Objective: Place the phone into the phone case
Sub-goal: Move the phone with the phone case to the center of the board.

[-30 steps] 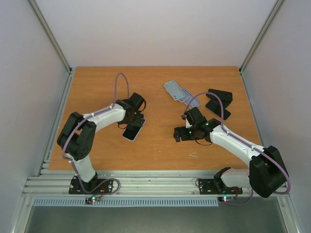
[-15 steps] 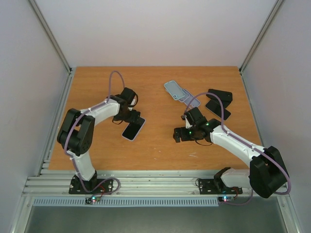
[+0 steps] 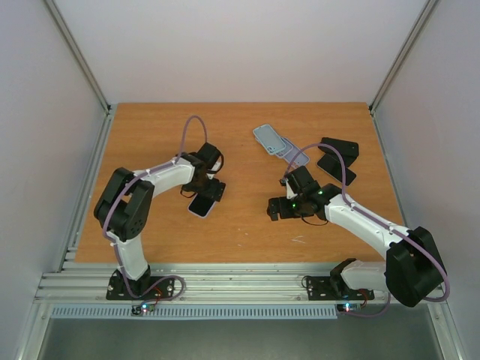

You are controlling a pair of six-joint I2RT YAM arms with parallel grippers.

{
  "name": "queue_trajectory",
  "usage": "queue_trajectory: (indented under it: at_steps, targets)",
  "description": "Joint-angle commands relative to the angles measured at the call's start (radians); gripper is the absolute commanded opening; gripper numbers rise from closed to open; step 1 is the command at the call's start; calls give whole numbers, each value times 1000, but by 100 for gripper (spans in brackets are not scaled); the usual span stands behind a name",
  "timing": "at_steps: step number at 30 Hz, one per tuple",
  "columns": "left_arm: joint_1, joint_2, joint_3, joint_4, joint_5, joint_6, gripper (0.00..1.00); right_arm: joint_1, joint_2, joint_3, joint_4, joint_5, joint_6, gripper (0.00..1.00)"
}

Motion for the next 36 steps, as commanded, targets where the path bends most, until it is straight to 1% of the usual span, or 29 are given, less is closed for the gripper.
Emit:
queue_trajectory:
  at_steps: [1,8,12,14,19,23,28,33,36]
  targets:
    - [-20,30,15,-30,16,29,99,-6,-16,-11,-6,-14,-11,98]
    - [-29,63,16,-40,-8,13,99,-5,-7,-13,-1,-20,-10,98]
    - [-28,87,35,-58,-52,-4,96,-5,-3,-11,-1,-20,-13,98]
    - [-22,91,44,-66,-73,-13,93,-5,-2,-11,-1,-22,-14,99]
    - [41,89,66,-77,-90,-43,85,-5,-4,-9,-7,-16,-16,98]
    - [123,94,101,-89,-99,-59,80,-6,-2,-7,-7,-14,-18,98]
    - [192,131,169,-116,-148,-50,80,-5,4,-4,-9,-11,-19,98]
    - [261,174,217,-120,-141,-42,80,-6,9,-2,-10,-9,-21,98]
    - [270,189,230,-128,-140,-33,81,-6,10,-1,-10,-5,-22,98]
